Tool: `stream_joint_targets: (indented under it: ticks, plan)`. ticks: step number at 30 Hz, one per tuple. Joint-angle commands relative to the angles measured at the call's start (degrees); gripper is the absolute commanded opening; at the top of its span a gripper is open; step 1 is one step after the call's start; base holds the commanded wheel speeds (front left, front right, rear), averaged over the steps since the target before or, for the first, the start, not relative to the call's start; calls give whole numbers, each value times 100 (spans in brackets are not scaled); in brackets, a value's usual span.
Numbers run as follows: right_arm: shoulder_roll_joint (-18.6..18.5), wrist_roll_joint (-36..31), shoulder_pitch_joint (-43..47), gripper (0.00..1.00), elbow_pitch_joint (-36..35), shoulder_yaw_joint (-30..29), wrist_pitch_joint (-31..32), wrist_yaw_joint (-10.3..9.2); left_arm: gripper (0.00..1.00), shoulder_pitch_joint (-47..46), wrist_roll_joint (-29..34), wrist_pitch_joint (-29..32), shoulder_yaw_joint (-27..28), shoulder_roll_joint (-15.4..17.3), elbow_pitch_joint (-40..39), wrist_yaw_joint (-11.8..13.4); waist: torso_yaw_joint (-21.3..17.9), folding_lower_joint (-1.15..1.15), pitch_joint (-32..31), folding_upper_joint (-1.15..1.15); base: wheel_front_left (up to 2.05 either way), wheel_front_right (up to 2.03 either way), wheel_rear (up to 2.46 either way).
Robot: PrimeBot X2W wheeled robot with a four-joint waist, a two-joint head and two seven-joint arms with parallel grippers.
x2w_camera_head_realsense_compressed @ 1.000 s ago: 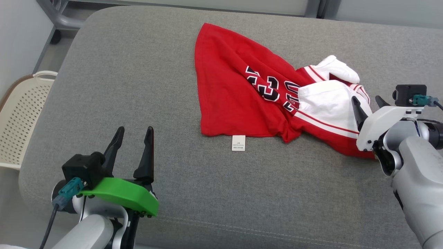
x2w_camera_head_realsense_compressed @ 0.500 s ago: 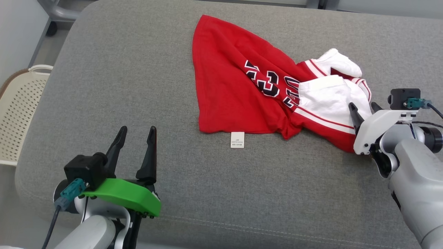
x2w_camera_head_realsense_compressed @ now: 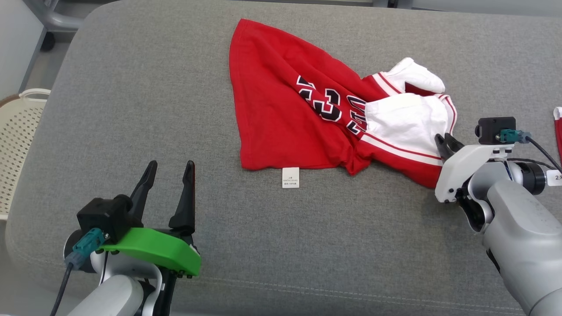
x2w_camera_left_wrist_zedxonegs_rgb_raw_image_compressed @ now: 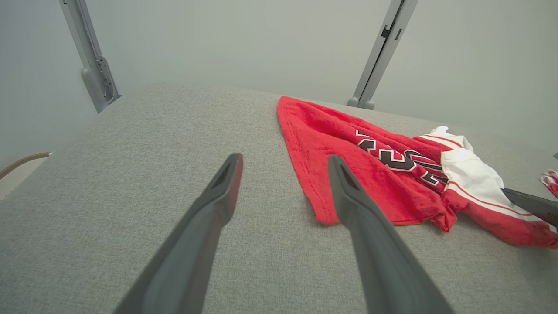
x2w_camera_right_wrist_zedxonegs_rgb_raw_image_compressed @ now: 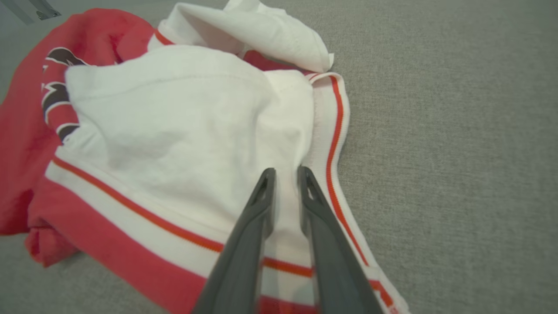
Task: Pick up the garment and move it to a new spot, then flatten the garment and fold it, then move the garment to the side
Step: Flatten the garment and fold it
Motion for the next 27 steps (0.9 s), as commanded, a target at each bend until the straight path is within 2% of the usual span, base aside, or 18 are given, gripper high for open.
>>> stream_joint_targets:
  ticks: [1,16,27]
  plan:
    - [-25,44,-26,2,2,67,-59,-5,100,41,26,15,7,39,-2,32,-6,0,-7,0,0,0,0]
    - [-187,-26,34,0,-257,206,-671,-5,100,202,6,-2,-40,59,-40,86,-318,0,-245,0,0,0,0]
    - [-275,-18,1170,0,-1160,-100,-1105,-5,100,353,-52,-3,-54,107,-72,128,-683,0,-349,0,0,0,0]
